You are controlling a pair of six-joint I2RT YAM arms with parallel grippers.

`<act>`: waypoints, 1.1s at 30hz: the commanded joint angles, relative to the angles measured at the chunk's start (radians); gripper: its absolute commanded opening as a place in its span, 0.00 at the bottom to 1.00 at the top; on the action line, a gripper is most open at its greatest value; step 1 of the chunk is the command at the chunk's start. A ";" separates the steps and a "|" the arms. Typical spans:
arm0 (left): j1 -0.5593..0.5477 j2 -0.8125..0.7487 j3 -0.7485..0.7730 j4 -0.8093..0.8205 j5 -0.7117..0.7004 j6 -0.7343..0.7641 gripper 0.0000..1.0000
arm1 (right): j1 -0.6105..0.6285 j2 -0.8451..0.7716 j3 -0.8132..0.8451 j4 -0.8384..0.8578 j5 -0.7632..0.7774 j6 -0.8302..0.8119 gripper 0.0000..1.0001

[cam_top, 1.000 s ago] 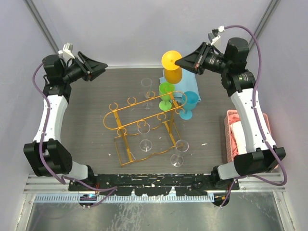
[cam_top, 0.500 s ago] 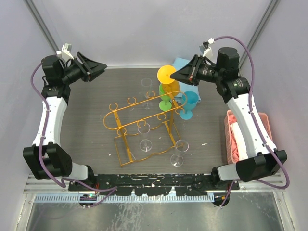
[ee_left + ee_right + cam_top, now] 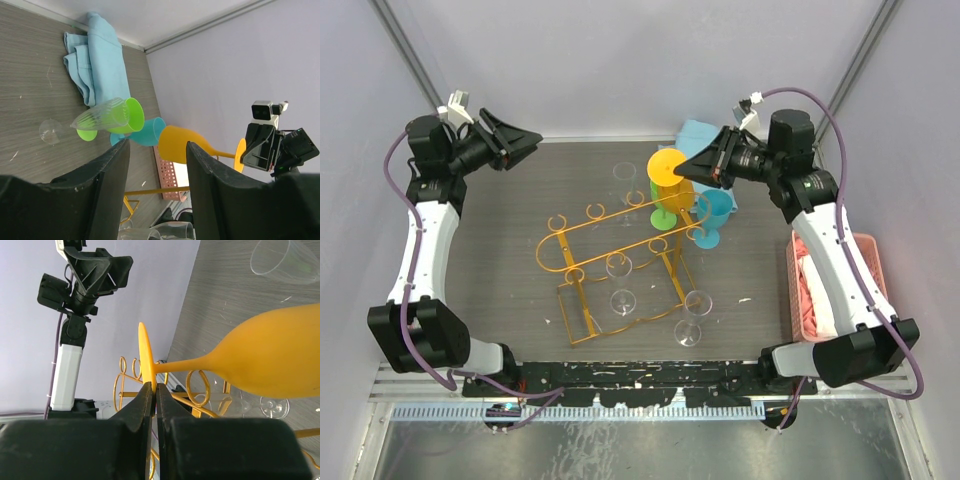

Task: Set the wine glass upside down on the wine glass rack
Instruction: Turn the wine glass upside down at the wine rack.

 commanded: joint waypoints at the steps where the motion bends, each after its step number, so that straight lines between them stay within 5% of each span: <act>1: 0.007 -0.041 0.002 0.028 0.005 -0.006 0.50 | 0.008 -0.046 -0.020 0.047 -0.010 -0.012 0.01; 33: 0.007 -0.033 -0.001 0.039 0.011 -0.020 0.51 | 0.020 -0.088 -0.090 0.047 -0.021 -0.004 0.01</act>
